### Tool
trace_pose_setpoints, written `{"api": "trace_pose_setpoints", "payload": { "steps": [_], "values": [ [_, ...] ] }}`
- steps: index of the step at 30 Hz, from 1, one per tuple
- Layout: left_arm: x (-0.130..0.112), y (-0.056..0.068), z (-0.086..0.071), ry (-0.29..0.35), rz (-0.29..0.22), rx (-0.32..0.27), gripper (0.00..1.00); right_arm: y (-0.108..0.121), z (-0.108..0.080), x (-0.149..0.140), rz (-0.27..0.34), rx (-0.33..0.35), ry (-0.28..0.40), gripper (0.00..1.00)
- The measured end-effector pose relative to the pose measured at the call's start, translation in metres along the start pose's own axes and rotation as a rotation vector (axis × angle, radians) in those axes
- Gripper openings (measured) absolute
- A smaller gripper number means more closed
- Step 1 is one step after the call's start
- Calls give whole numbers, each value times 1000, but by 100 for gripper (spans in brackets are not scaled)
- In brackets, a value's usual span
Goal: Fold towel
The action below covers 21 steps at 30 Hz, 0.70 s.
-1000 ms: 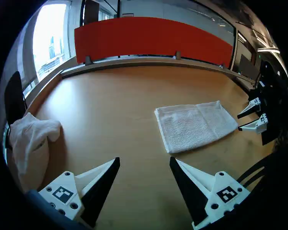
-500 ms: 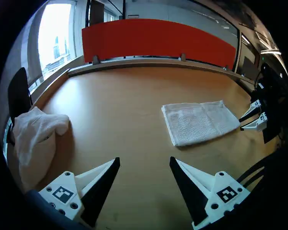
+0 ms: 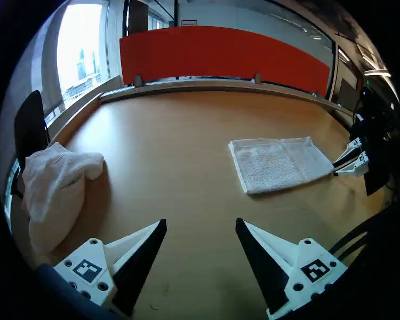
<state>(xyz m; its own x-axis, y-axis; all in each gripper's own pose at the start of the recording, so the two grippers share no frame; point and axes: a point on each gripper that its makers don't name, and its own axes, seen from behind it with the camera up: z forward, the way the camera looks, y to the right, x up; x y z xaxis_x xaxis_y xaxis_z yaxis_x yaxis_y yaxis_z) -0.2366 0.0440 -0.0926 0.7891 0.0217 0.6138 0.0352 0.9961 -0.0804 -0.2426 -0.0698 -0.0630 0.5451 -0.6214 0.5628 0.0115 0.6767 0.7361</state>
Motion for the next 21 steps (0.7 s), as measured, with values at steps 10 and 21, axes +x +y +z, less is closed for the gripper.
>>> {"api": "trace_pose_setpoints", "payload": {
  "steps": [10, 21],
  "values": [
    [-4, -6, -5, -1, -6, 12, 96, -3, 3, 1, -3, 12, 0, 24],
    [-3, -8, -7, 5, -1, 14, 96, -3, 1, 7, -6, 6, 22, 4]
  ]
}}
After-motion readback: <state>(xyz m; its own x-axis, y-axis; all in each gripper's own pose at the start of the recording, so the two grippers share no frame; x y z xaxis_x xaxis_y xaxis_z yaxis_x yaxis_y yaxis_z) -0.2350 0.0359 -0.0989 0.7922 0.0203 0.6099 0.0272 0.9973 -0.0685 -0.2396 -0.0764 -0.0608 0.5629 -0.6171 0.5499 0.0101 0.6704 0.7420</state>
